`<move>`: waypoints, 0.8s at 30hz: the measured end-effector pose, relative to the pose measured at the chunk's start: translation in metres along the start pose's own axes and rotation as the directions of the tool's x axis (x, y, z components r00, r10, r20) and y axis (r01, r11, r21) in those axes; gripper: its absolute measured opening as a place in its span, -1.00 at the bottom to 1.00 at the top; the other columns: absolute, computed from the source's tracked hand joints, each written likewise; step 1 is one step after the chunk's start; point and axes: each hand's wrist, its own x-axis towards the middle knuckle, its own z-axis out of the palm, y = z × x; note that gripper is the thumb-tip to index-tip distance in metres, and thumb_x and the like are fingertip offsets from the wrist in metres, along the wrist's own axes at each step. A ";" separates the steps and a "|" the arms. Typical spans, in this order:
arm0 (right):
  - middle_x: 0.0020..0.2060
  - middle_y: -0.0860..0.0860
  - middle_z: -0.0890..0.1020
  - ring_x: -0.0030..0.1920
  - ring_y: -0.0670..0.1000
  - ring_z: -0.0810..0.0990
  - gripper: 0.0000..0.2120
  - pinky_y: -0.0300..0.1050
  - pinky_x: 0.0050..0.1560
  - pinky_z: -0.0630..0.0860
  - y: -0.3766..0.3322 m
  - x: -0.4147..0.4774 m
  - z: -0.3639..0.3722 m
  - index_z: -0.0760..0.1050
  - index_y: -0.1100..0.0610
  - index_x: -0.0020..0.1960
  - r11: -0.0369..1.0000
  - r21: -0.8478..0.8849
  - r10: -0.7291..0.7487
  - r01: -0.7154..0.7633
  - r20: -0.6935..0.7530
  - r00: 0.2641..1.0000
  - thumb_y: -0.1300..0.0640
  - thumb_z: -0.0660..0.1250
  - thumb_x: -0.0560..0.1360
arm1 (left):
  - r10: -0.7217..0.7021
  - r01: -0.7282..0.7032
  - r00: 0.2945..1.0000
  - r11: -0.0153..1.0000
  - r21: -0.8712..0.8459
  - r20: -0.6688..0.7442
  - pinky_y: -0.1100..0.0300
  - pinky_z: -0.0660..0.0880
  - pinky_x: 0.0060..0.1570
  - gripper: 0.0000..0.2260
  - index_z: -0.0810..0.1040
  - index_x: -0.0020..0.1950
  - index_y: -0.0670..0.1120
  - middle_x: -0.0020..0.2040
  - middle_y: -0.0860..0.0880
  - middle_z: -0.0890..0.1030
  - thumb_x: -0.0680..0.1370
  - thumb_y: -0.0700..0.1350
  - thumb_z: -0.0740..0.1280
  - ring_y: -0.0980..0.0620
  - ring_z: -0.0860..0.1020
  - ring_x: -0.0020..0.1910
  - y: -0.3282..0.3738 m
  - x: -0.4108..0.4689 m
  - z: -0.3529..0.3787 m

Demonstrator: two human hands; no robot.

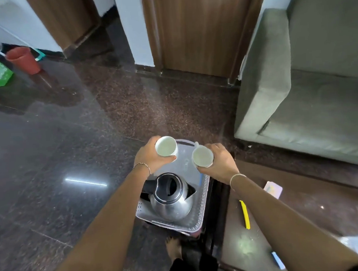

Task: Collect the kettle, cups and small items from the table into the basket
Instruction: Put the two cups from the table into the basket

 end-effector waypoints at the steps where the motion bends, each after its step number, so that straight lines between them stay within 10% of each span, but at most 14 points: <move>1: 0.07 -0.04 0.53 0.06 -0.02 0.54 -0.36 -0.28 0.08 0.38 0.002 0.006 0.006 0.49 0.00 0.20 1.000 -0.017 0.009 -0.009 0.014 1.000 -0.08 0.58 0.17 | 0.000 -0.002 0.999 0.999 0.035 0.036 0.14 0.46 0.02 -0.28 0.36 0.24 0.21 0.11 0.14 0.58 0.15 0.23 0.55 0.00 0.55 0.09 -0.008 0.010 0.000; 11: 0.37 0.04 0.45 0.35 0.09 0.43 -0.31 -0.09 0.35 0.32 0.027 0.045 0.073 0.32 0.09 0.44 0.978 -0.208 0.081 -0.007 0.350 0.933 0.25 0.48 0.37 | 0.027 -0.226 0.907 0.873 0.432 0.420 0.05 0.49 0.00 -0.32 0.28 0.32 0.25 0.16 0.01 0.61 0.26 0.13 0.50 -0.12 0.58 0.08 -0.076 0.076 0.030; 24: 0.30 0.08 0.45 0.15 0.19 0.55 -0.36 0.08 0.18 0.49 0.048 0.055 0.123 0.30 0.01 0.40 0.944 -0.315 0.212 -0.097 0.352 0.912 0.32 0.43 0.41 | 0.089 -0.417 0.826 0.761 0.497 0.557 0.04 0.47 -0.04 -0.37 0.30 0.30 0.14 0.13 -0.06 0.59 0.31 0.15 0.49 -0.15 0.56 0.10 -0.105 0.096 0.076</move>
